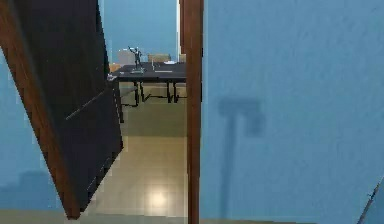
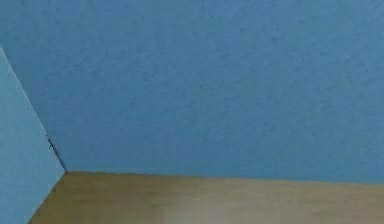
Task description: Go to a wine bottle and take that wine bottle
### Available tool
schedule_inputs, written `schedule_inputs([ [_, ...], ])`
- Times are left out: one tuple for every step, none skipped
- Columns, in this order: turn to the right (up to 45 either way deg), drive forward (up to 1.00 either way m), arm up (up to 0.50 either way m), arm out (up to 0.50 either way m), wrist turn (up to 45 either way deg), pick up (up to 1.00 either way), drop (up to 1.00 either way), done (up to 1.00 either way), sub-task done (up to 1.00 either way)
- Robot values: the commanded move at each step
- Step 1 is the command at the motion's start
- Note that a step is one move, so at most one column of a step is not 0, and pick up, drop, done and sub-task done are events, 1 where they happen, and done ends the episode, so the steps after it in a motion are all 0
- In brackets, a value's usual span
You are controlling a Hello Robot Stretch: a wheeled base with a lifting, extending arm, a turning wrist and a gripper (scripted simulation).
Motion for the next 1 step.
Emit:
schedule_inputs([
  [0.0, 0.65, 0.00, 0.00, 0.0, 0.00, 0.00, 0.00, 0.00],
])
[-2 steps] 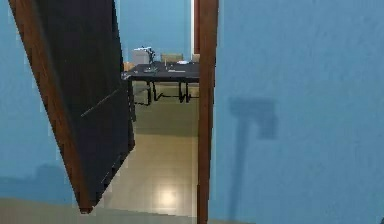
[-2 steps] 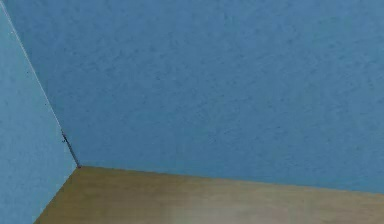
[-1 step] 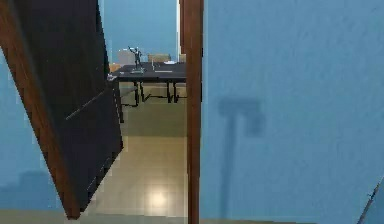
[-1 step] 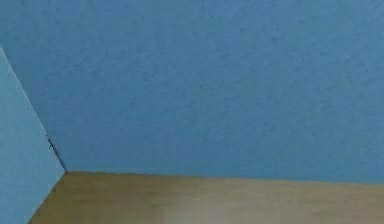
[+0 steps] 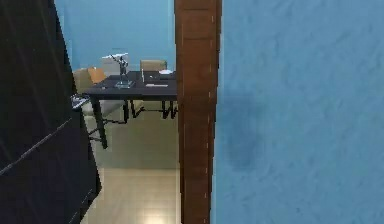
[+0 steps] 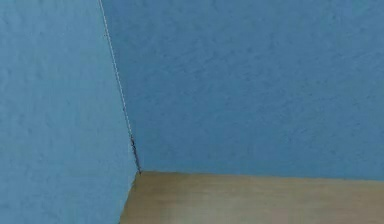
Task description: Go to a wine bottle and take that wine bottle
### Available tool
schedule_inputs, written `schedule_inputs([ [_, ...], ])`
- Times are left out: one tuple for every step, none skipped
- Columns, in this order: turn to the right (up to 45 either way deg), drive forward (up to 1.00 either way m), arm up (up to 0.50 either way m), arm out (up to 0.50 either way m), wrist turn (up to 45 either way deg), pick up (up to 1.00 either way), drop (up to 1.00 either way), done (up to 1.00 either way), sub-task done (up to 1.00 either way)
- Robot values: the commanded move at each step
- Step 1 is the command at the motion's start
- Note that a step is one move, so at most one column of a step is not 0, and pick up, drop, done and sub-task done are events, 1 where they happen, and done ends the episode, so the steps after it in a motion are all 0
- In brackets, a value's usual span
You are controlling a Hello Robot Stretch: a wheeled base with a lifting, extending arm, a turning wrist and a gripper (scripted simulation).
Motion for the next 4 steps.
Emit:
schedule_inputs([
  [-39.0, 0.00, 0.00, 0.00, 0.0, 0.00, 0.00, 0.00, 0.00],
  [0.0, 0.40, 0.00, 0.00, 0.0, 0.00, 0.00, 0.00, 0.00],
  [18.0, 0.00, 0.00, 0.00, 0.0, 0.00, 0.00, 0.00, 0.00],
  [0.0, 0.45, 0.00, 0.00, 0.0, 0.00, 0.00, 0.00, 0.00],
])
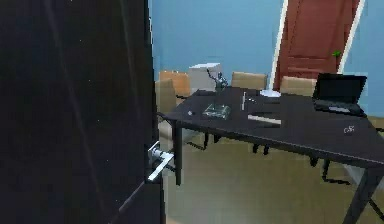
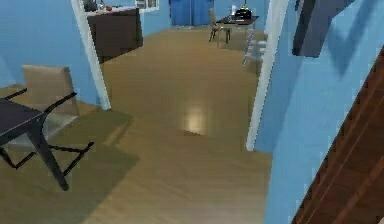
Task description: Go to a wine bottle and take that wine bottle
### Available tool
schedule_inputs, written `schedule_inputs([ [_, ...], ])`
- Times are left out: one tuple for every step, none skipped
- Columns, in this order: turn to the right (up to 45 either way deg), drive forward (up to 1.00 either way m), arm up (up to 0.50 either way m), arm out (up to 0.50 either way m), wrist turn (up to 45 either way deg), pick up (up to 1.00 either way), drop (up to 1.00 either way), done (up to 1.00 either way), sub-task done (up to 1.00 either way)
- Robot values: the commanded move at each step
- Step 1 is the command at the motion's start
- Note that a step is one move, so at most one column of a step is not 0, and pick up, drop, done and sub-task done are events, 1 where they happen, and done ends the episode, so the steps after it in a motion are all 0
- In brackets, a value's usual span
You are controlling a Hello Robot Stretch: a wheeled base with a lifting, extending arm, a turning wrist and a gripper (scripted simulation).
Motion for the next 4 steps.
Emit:
schedule_inputs([
  [45.0, 0.00, 0.00, 0.00, 0.0, 0.00, 0.00, 0.00, 0.00],
  [36.0, 0.00, 0.00, 0.00, 0.0, 0.00, 0.00, 0.00, 0.00],
  [0.0, 1.00, 0.00, 0.00, 0.0, 0.00, 0.00, 0.00, 0.00],
  [3.0, 0.00, 0.00, 0.00, 0.0, 0.00, 0.00, 0.00, 0.00],
])
